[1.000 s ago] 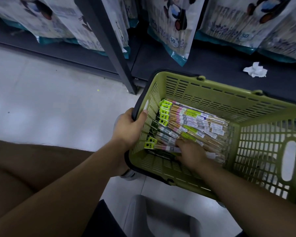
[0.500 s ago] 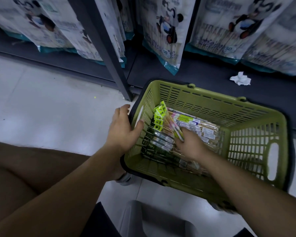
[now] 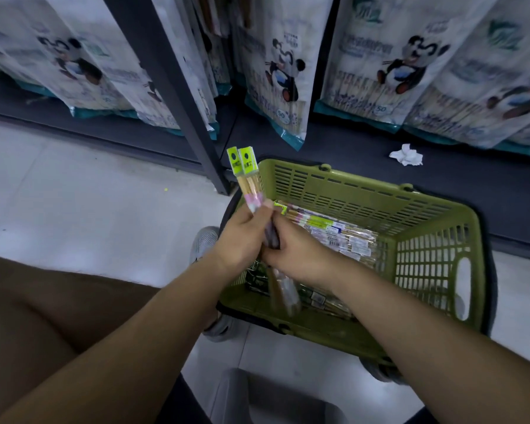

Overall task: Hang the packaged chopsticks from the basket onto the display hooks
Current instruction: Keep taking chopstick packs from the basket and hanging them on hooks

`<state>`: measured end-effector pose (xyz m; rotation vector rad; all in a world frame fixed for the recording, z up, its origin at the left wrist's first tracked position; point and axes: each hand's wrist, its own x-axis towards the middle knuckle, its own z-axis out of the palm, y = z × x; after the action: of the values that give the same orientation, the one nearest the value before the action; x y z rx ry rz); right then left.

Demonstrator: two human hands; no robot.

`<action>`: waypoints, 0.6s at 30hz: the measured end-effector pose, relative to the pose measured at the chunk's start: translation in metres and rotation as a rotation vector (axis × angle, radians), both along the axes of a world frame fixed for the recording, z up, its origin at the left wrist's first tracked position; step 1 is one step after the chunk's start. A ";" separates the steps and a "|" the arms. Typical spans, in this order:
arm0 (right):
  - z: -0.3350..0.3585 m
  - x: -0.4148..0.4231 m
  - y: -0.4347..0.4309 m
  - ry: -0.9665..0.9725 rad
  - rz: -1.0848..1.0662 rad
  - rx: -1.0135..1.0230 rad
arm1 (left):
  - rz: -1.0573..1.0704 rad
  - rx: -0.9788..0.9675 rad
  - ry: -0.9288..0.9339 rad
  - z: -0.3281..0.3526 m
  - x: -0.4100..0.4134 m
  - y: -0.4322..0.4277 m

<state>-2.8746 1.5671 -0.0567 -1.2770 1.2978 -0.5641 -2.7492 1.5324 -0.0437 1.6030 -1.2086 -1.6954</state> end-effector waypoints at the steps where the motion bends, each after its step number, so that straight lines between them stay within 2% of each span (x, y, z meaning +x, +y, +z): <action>1: -0.004 -0.002 -0.001 0.001 0.048 0.052 | 0.081 0.014 -0.002 -0.001 0.000 -0.002; 5: -0.038 -0.024 -0.003 0.231 0.154 0.222 | 0.302 -0.017 0.042 -0.003 0.016 -0.022; 9: -0.086 -0.063 0.000 0.613 0.005 0.151 | 0.280 -0.045 0.063 -0.008 0.025 -0.029; 11: -0.103 -0.075 -0.001 0.745 0.014 0.165 | 0.259 -0.038 0.078 -0.012 0.025 -0.027; 14: -0.122 -0.075 -0.002 0.908 0.137 0.203 | 0.245 -0.040 0.085 -0.015 0.025 -0.027; 18: -0.133 -0.074 -0.007 0.969 0.090 0.124 | 0.238 -0.062 0.076 -0.020 0.024 -0.028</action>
<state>-2.9482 1.5603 -0.1897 -1.5518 1.9954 0.2647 -2.7253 1.5040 -0.0640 1.5625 -0.9816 -1.5392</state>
